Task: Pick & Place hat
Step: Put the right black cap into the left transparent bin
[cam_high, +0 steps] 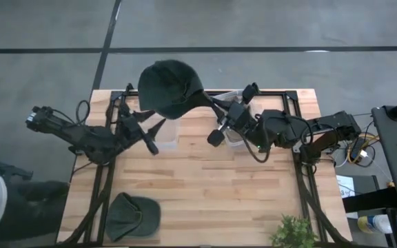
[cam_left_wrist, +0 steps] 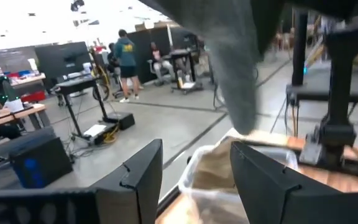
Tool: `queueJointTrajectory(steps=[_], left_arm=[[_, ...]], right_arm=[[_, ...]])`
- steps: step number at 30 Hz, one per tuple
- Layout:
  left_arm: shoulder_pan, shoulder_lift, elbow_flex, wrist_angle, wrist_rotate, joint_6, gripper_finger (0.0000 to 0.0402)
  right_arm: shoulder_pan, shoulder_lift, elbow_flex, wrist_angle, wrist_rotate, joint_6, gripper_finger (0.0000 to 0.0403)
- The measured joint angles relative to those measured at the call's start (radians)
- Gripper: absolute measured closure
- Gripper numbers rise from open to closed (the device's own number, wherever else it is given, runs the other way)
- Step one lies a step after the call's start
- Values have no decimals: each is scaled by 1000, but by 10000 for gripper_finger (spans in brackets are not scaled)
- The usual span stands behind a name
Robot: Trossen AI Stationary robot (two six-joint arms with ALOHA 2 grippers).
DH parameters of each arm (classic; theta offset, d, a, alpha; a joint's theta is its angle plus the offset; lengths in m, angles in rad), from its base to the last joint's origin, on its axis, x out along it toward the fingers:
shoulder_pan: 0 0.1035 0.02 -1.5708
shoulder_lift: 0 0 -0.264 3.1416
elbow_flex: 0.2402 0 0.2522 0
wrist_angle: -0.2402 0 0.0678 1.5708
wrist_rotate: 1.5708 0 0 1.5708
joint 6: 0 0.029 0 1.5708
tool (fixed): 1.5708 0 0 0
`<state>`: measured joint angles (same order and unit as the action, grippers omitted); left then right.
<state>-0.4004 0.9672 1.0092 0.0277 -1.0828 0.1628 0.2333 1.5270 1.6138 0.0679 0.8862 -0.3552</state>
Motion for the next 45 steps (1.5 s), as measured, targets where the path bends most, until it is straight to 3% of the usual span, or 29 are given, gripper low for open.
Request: queueJointTrajectory(steps=[9, 22, 26, 32, 39, 45], left_arm=[[0, -3, 0, 63, 154, 13, 220], [0, -3, 0, 180, 166, 62, 224], [-1, -3, 0, 169, 156, 46, 261], [2, -19, 2, 172, 123, 38, 381], [2, -61, 11, 114, 103, -29, 394], [1, -122, 26, -54, 50, -189, 395]], right_arm=[[0, 15, 0, 119, -26, -54, 390], [0, 62, -1, 163, -83, -41, 390], [0, 57, 0, 177, -75, -45, 390], [0, 59, 0, 176, -83, -42, 390], [0, 66, 1, 151, -90, -66, 381], [-3, 68, 0, 93, -51, -104, 298]])
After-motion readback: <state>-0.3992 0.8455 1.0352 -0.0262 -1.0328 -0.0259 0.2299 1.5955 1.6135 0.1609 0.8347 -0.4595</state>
